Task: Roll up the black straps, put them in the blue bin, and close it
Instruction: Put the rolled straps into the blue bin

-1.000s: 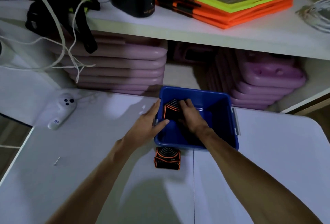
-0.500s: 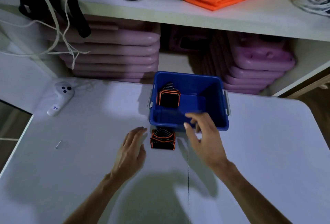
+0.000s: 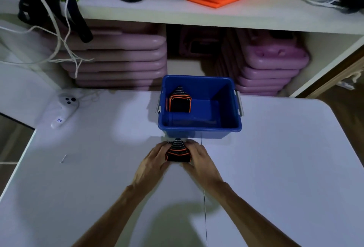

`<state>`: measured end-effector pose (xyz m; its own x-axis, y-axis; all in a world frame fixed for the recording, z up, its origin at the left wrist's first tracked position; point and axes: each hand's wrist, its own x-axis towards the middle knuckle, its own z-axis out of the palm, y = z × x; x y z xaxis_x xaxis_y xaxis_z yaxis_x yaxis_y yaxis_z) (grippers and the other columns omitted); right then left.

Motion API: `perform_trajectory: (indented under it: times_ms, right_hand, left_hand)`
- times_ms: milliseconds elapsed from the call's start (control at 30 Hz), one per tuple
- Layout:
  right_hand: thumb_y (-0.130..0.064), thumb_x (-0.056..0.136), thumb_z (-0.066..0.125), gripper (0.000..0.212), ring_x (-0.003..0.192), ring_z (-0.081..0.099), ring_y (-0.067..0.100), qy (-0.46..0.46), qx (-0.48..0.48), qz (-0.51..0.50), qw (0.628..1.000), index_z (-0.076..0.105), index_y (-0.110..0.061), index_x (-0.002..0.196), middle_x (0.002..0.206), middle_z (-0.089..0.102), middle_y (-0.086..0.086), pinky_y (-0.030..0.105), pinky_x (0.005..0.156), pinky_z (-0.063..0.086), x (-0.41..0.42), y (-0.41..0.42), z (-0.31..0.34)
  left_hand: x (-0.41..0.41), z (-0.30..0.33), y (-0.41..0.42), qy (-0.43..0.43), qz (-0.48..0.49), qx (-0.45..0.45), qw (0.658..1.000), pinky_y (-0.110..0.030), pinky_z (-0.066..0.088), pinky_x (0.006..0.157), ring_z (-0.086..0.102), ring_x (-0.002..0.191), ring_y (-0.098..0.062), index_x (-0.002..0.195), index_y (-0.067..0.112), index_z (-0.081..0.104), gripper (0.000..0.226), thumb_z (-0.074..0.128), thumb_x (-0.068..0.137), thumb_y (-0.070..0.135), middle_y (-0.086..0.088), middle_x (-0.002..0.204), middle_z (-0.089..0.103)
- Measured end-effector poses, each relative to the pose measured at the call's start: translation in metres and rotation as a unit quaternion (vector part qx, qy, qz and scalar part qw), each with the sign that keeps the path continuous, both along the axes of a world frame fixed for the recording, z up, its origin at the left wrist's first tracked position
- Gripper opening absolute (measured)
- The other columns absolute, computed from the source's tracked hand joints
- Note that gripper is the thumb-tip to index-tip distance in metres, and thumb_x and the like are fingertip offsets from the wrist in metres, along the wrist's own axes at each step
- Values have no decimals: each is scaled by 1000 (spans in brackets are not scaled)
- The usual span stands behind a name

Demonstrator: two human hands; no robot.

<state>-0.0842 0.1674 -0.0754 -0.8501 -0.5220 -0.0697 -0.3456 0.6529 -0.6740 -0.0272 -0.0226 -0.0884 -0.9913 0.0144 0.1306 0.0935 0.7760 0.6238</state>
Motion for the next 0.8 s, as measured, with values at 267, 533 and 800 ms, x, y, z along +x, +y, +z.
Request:
perform_trajectory:
  times_ms: [267, 533, 800]
  right_hand:
    - [-33, 91, 65, 59, 130, 39, 8, 94, -22, 50, 994, 40, -20, 142, 145, 47, -2, 14, 110, 27, -11, 38, 70]
    - [-24, 85, 74, 60, 120, 50, 17, 100, 21, 3, 995, 45, -13, 137, 135, 53, 3, 18, 100, 34, -103, 44, 123]
    - [-17, 85, 70, 43, 111, 56, 35, 43, 228, 30, 972, 50, -6, 121, 121, 53, 15, 42, 93, 46, -172, 13, 75]
  left_hand:
    - [-3, 72, 2, 116, -34, -3, 993, -30, 38, 108, 48, 128, -17, 130, 7, 55, 50, 58, 91, 37, -5, 137, 53]
    - [-100, 80, -14, 70, 94, -67, 991, -29, 15, 117, 20, 146, -22, 149, 11, 29, 65, 14, 100, 50, -9, 158, 21]
    - [-130, 50, -15, -5, 51, -60, 997, -34, 9, 120, -2, 148, -23, 151, 4, 7, 77, 4, 95, 56, -8, 159, -7]
